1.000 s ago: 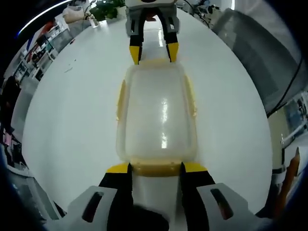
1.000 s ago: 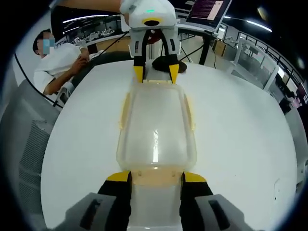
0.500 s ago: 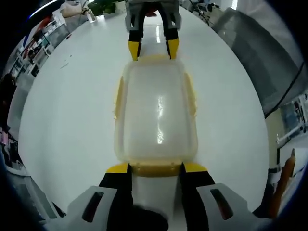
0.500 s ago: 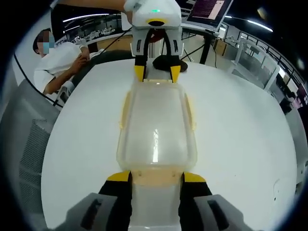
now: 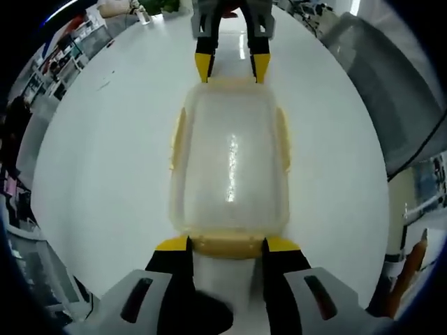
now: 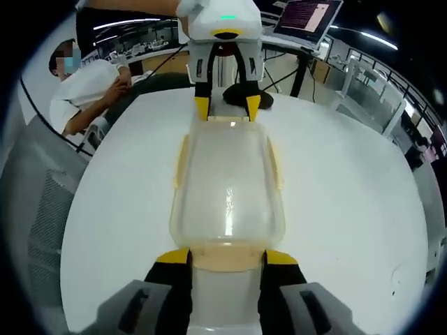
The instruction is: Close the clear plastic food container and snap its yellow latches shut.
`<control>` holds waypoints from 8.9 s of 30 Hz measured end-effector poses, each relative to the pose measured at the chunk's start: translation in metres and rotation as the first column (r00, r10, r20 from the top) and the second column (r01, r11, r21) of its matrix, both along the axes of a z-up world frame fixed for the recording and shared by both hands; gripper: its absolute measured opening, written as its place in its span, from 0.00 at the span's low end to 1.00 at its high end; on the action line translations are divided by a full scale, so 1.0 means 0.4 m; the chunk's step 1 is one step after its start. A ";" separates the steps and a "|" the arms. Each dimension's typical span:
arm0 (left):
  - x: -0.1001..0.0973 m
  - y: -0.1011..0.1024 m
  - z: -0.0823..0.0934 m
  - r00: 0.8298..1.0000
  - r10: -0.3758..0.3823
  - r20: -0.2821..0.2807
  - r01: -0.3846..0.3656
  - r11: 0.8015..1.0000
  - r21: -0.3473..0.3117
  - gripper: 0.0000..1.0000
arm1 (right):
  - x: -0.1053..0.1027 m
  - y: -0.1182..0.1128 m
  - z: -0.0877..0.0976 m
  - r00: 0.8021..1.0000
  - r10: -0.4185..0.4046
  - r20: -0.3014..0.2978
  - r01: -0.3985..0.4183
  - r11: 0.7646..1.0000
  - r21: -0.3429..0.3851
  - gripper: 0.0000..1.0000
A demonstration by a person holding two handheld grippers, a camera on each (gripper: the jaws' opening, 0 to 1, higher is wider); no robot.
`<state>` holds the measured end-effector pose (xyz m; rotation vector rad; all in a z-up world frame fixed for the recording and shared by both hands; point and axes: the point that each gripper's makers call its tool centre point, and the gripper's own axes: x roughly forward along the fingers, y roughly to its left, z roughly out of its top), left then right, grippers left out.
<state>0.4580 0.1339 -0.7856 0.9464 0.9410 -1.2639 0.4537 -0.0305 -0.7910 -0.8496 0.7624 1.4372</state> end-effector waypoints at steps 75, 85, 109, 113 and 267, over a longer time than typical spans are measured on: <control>0.017 -0.522 0.149 0.995 -0.018 0.097 0.025 0.998 -0.066 0.36 | 0.011 -0.511 0.147 0.999 -0.008 0.038 0.008 1.000 -0.009 0.35; 0.019 -0.587 0.130 0.997 -0.018 0.081 0.025 0.997 -0.077 0.36 | 0.010 -0.577 0.131 1.000 -0.010 0.021 0.011 1.000 -0.020 0.35; 0.012 -0.643 0.125 0.998 -0.028 0.060 0.033 0.996 -0.078 0.36 | 0.004 -0.631 0.121 1.000 -0.019 -0.004 0.019 1.000 0.001 0.35; 0.011 -0.641 0.121 0.998 -0.029 0.054 0.033 0.996 -0.080 0.36 | 0.003 -0.631 0.120 1.000 -0.018 -0.006 0.018 1.000 0.002 0.36; 0.007 -0.681 0.164 0.730 0.637 -0.246 -0.683 0.686 -0.251 0.39 | 0.011 -0.582 0.159 0.824 -0.536 -0.183 0.554 0.830 0.061 0.46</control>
